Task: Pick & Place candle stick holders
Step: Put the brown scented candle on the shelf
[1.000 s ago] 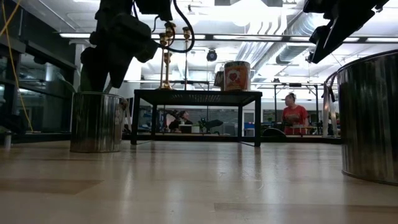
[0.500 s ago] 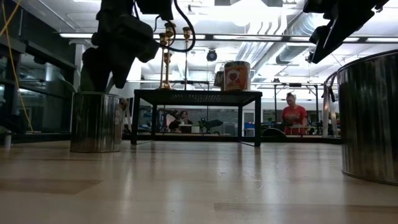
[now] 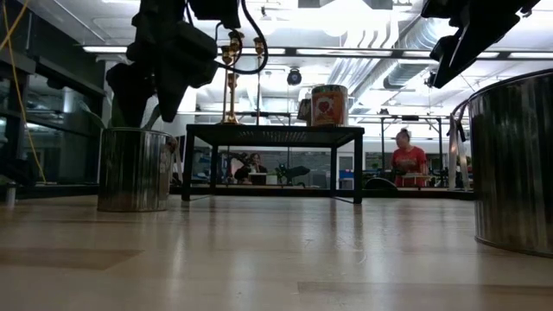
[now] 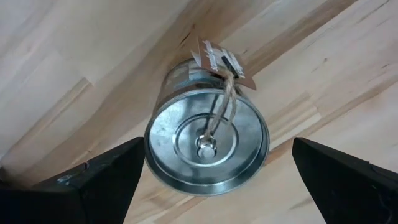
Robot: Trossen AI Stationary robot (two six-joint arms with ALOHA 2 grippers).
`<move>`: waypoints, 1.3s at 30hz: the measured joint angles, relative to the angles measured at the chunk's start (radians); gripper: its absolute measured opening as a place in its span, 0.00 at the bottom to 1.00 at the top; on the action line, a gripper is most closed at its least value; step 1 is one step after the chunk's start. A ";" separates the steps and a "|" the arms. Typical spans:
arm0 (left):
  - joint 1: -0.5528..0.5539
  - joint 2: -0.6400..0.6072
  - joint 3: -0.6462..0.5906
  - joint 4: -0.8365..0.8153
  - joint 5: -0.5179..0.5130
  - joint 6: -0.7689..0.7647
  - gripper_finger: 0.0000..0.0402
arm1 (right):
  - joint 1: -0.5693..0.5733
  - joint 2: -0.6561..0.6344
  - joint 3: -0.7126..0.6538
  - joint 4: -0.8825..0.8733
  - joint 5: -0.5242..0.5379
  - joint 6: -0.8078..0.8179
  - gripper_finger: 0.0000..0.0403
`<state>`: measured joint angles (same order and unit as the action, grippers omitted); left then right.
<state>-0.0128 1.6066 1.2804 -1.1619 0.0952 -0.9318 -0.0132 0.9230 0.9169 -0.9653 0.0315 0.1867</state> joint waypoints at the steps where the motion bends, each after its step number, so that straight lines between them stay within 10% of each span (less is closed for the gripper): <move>1: 0.000 0.000 0.000 0.000 0.002 -0.011 0.99 | 0.000 0.000 0.000 0.001 0.000 0.000 0.66; 39: 0.000 0.199 0.000 -0.022 0.027 0.026 0.99 | 0.000 0.001 0.000 0.021 -0.016 0.067 0.66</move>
<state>-0.0132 1.8057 1.2804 -1.1843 0.1219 -0.9058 -0.0132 0.9237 0.9169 -0.9443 0.0158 0.2534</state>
